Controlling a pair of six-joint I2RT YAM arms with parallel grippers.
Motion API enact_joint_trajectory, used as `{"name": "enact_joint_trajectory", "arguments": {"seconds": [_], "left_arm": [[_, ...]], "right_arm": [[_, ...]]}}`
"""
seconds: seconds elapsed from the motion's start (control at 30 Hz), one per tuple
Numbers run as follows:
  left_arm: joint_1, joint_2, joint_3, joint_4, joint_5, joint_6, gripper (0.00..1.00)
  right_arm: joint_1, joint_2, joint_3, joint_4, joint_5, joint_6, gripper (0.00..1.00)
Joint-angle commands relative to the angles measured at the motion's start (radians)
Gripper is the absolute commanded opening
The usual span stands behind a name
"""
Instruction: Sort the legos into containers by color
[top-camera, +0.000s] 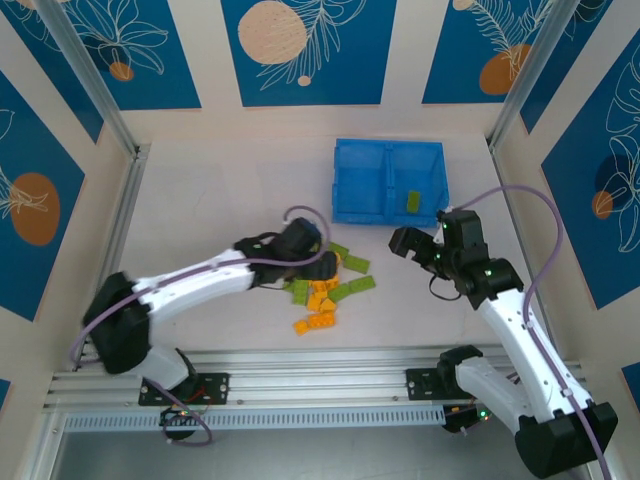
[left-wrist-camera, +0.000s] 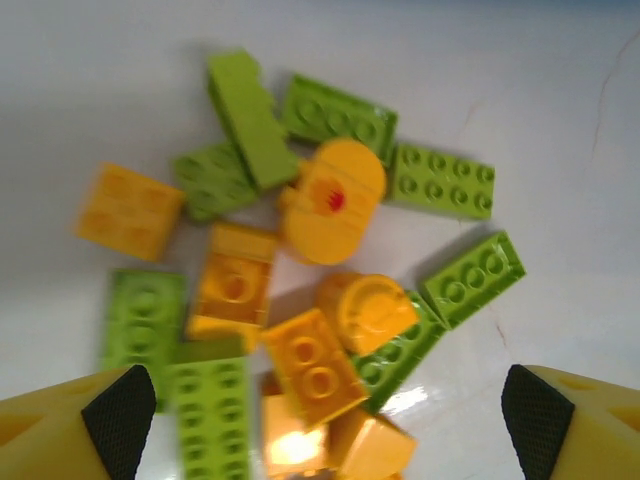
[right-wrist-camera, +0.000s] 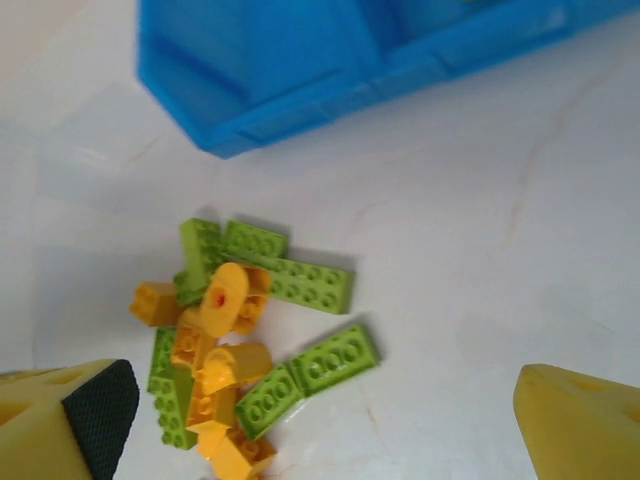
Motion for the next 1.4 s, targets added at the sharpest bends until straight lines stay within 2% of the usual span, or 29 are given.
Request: {"name": "enact_joint_trajectory", "arguments": {"seconds": [0.0,0.2,0.37,0.63,0.8,0.97,1.2,1.37], "left_arm": [[-0.044,0.125,0.134,-0.037,-0.001,-0.134,0.91],[-0.047,0.251,0.187,-0.076,-0.065,-0.194,0.81],[-0.047,0.323,0.238,-0.140,-0.061,-0.198,0.75],[-0.046,0.393,0.234,-0.133,-0.053,-0.209,0.54],[-0.047,0.392,0.238,-0.131,-0.060,-0.212,0.42],[-0.045,0.344,0.248,-0.149,-0.090,-0.193,0.32],[-0.038,0.264,0.391,-0.211,-0.185,-0.088,0.29],[0.008,0.323,0.579,-0.201,-0.291,0.063,0.29]], "right_arm": [[-0.008,-0.021,-0.007,-0.012,0.056,0.048,0.98],[-0.008,0.010,0.033,-0.032,0.051,0.029,0.98],[-0.010,0.021,0.039,-0.026,0.041,-0.016,0.99],[-0.008,0.062,0.093,-0.055,-0.132,-0.112,0.98],[-0.009,0.081,0.127,-0.082,-0.277,-0.176,0.94],[-0.008,0.094,0.163,-0.115,-0.299,-0.172,0.93],[-0.009,0.040,0.186,-0.096,-0.257,-0.131,0.93],[-0.009,-0.009,0.187,-0.091,-0.212,-0.113,0.93]]}}
